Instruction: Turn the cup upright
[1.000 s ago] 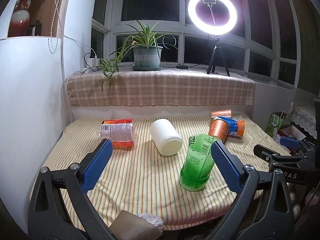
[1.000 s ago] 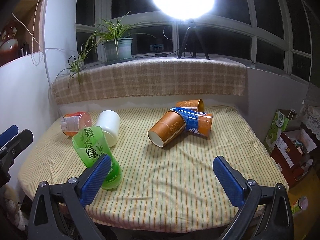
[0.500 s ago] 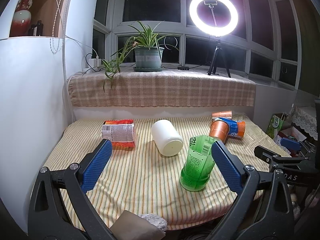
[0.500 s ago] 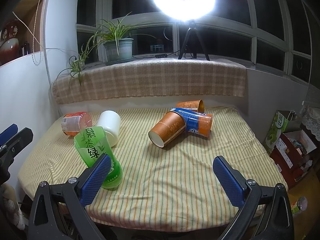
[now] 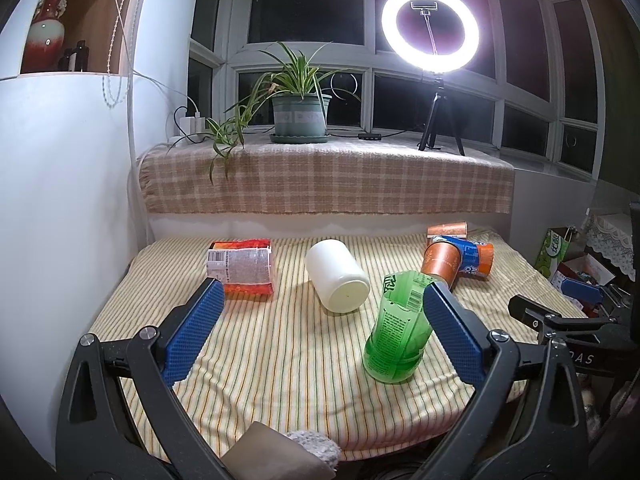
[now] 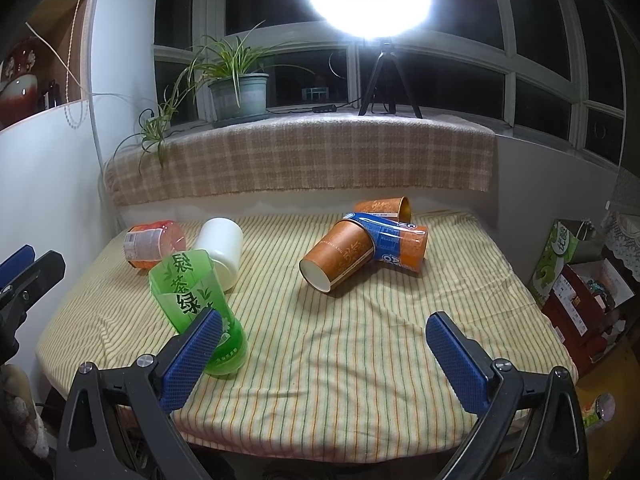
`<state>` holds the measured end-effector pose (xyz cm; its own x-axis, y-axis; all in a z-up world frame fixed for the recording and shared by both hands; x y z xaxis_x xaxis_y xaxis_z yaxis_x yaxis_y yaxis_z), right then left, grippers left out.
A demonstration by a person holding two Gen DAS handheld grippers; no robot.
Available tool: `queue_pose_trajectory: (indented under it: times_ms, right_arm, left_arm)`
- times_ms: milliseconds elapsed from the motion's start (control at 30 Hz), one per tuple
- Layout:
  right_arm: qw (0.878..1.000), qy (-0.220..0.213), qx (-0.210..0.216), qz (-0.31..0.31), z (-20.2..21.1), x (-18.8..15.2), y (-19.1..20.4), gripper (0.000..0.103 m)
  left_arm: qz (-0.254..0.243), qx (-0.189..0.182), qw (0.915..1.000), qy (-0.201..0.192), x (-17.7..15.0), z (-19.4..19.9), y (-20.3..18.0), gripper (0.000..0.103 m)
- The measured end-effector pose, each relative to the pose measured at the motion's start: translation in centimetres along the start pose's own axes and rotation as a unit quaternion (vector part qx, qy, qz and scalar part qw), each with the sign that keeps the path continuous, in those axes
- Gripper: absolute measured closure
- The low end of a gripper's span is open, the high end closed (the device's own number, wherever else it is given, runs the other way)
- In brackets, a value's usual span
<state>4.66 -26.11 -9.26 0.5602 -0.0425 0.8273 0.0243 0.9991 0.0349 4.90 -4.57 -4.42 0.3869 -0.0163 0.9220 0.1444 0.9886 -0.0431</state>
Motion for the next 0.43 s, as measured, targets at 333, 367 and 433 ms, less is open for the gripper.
queue_pose_trajectory:
  times_ms: [333, 367, 433]
  right_arm:
    - [1.000, 0.005, 0.002, 0.002, -0.43, -0.25, 0.00, 0.000]
    - [1.000, 0.005, 0.002, 0.002, -0.47, -0.27, 0.03, 0.000]
    - [1.000, 0.007, 0.003, 0.002, -0.58, -0.29, 0.09, 0.000]
  left_arm:
    - [0.003, 0.002, 1.0000, -0.002, 0.00, -0.08, 0.22, 0.002]
    - [0.004, 0.003, 1.0000, -0.002, -0.01, -0.13, 0.39, 0.002]
    - [0.005, 0.005, 1.0000, -0.001, -0.10, -0.36, 0.57, 0.002]
Point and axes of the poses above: each gripper's, at about its wrist camera, not at the fingertips, and z roughly against the way its jaws point, y to its left, x to its top, the point moved 7 cm from there along -z, roughly the way its jaws point
